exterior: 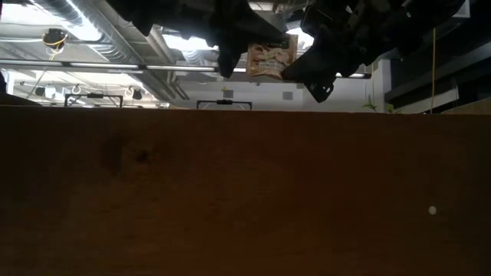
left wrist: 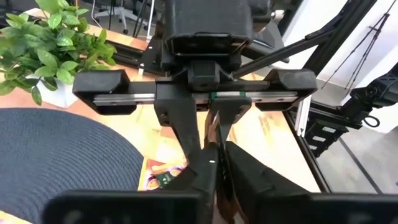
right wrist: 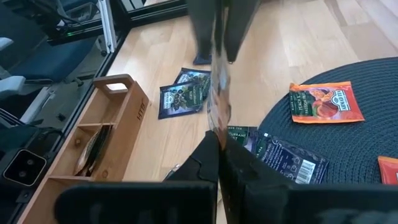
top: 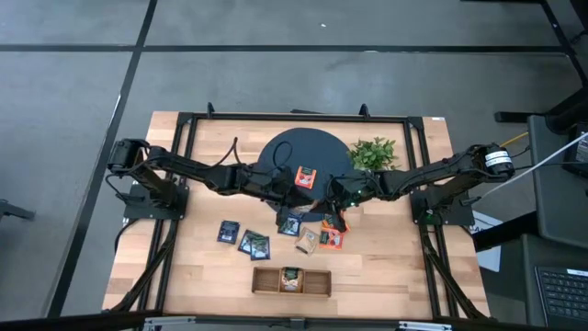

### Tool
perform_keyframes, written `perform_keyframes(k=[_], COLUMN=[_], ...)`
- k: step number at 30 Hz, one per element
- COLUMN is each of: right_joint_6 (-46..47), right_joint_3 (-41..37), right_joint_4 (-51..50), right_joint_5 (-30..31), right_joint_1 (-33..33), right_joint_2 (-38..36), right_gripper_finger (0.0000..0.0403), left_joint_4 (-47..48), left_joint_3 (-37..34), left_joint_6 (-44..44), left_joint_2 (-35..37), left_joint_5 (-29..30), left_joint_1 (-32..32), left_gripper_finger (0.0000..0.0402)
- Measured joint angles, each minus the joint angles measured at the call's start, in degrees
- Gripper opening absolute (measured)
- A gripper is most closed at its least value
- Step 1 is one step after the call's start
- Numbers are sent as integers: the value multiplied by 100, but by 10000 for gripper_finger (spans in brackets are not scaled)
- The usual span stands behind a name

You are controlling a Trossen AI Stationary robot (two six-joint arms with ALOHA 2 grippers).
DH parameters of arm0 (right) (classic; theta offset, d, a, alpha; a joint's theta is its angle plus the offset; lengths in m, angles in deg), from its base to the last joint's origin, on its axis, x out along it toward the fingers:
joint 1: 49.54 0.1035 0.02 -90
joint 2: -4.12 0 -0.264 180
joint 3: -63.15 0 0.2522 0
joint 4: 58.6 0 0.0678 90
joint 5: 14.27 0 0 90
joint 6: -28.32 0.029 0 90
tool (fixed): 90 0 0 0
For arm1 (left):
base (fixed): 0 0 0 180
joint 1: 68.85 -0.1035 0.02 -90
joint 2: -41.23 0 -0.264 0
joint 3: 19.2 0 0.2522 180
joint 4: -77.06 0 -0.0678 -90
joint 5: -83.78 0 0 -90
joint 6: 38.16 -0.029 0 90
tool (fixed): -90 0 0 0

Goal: Pick & Place Tea
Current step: Put the brown tea bag into the middle section of the wooden organizer

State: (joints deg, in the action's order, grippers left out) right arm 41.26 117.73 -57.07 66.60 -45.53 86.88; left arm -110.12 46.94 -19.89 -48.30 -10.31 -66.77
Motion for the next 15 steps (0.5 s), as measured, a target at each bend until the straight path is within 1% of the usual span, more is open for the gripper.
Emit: perform_keyframes(k=[2, 8, 12, 15], right_joint_6=[10, 34, 43, 160], right_joint_3=[0, 0, 0, 0], right_joint_4=[-2, -4, -2, -8], right_joint_5=[0, 0, 4, 4], right_joint_1=[2, 69, 160, 212], right_joint_2=[0, 0, 0, 0], right_gripper_finger=[5, 25, 49, 75], left_joint_4=[19, 28, 78, 151], left_joint_3=[0, 2, 2, 2], left_joint_6=[-1, 1, 1, 1], left_joint_2=[0, 0, 0, 2], left_joint_5=[4, 128, 159, 163], left_joint_1=[1, 137, 276, 370], left_gripper_finger=[7, 4, 4, 3])
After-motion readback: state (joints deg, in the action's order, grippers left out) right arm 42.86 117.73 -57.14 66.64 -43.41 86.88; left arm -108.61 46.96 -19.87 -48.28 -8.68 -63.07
